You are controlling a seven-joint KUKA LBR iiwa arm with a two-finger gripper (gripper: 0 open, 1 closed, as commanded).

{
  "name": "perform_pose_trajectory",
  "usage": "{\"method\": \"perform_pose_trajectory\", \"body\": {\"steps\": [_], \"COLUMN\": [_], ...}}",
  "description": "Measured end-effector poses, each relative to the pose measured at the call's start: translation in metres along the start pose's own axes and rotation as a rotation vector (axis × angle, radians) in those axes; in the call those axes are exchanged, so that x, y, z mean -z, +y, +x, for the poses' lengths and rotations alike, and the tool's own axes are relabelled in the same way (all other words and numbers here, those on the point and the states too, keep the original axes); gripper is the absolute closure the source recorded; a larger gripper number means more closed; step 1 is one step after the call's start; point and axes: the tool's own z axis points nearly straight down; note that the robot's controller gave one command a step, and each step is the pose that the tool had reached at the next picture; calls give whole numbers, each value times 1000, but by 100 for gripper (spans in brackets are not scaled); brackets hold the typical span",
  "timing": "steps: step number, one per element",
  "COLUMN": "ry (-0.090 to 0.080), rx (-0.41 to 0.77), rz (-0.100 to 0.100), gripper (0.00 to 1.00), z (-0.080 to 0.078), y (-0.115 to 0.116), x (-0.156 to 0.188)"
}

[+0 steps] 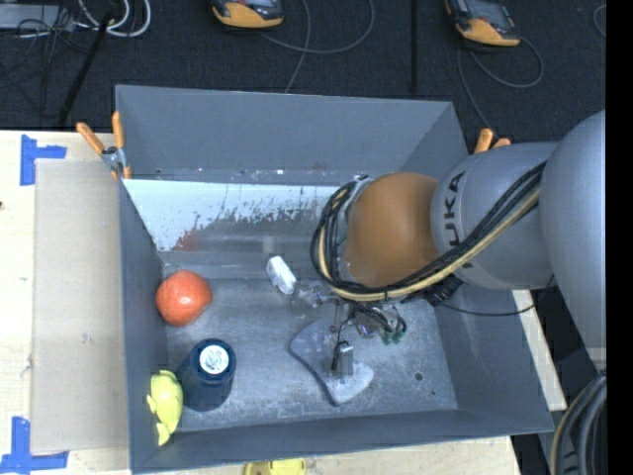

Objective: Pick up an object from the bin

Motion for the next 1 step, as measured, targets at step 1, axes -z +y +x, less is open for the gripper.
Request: {"method": "perform_pose_trajectory", "body": {"steps": [1], "ry": [11], "rx": [37], "rz": [-5], "gripper": [100], "z": [10], "y": [-26], "x": [2]}}
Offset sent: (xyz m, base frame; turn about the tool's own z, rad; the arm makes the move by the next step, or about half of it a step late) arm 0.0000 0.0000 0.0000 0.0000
